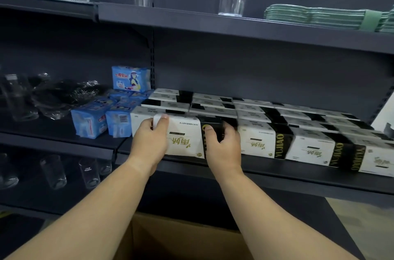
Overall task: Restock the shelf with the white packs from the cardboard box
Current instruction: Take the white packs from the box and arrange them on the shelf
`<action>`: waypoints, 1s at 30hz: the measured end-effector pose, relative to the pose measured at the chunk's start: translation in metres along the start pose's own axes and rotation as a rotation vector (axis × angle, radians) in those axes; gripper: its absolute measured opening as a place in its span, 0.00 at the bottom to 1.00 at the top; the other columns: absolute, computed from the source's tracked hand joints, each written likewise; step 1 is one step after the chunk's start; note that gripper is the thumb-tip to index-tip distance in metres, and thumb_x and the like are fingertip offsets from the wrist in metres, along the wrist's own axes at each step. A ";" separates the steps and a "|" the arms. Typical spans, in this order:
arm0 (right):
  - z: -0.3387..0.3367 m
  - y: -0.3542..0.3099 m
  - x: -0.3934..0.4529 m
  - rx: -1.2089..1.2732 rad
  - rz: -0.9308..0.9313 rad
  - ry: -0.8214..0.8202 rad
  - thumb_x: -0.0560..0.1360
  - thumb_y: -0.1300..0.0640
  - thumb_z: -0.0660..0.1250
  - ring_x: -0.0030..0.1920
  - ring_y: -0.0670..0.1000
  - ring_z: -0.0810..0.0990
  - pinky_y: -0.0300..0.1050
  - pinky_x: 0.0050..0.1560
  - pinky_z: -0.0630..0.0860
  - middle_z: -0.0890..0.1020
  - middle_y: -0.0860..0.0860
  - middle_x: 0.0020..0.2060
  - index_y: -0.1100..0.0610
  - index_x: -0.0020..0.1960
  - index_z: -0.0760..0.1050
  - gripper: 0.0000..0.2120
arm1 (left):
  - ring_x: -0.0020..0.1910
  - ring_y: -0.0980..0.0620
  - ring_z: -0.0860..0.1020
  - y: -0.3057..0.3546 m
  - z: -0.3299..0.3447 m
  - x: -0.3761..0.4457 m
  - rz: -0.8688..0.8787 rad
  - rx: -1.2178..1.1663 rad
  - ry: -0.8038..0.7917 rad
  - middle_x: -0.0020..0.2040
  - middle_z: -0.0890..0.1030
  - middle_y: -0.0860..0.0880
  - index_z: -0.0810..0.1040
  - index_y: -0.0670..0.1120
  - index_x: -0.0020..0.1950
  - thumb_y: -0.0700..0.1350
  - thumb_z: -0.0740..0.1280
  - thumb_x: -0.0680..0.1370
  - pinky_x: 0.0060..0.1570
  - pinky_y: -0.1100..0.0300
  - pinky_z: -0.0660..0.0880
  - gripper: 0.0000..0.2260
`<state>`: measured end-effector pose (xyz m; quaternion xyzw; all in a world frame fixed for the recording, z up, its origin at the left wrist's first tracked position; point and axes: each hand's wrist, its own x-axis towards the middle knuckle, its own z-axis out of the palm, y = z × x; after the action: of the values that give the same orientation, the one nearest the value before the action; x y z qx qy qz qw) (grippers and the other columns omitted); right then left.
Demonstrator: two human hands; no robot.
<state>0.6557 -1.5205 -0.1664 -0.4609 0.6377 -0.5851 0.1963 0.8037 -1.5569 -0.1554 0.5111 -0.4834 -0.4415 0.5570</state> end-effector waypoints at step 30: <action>0.128 0.002 0.005 0.081 0.186 0.098 0.76 0.55 0.65 0.53 0.50 0.76 0.42 0.44 0.71 0.74 0.52 0.57 0.54 0.61 0.69 0.14 | 0.47 0.48 0.81 -0.033 -0.073 0.100 -0.195 -0.084 -0.127 0.51 0.80 0.46 0.70 0.46 0.61 0.46 0.62 0.80 0.36 0.59 0.76 0.11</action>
<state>0.7536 -1.5968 -0.1970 -0.3622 0.6623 -0.6117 0.2368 0.8906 -1.6483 -0.1802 0.5030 -0.4468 -0.5448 0.5006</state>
